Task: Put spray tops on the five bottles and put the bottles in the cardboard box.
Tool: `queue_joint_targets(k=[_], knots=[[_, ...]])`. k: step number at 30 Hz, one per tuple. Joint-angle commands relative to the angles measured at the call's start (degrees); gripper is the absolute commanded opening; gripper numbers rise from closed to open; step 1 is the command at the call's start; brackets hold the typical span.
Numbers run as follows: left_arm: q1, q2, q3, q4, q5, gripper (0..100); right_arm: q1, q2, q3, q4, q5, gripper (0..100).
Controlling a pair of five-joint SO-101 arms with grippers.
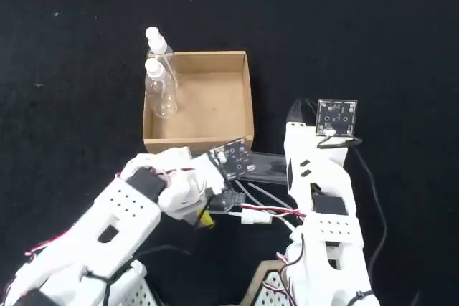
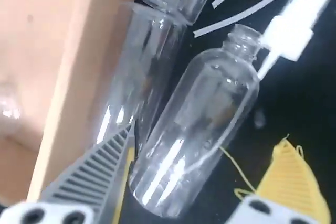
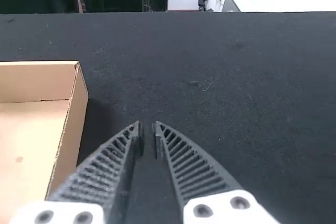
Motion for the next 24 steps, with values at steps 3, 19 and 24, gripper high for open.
queue_joint_targets(k=[3, 19, 24], knots=[[0.75, 4.22, -2.42, -2.99, -0.7, 28, 1.23, -0.4, -2.24, -1.58, -0.09, 2.5], [0.66, 5.89, 0.31, -0.09, -0.35, 27, 1.14, -0.4, -2.33, -1.58, -0.09, 2.5], [2.59, 5.27, -0.48, 0.18, -0.35, 27, 1.05, -0.4, -2.33, -1.58, -0.09, 2.5]])
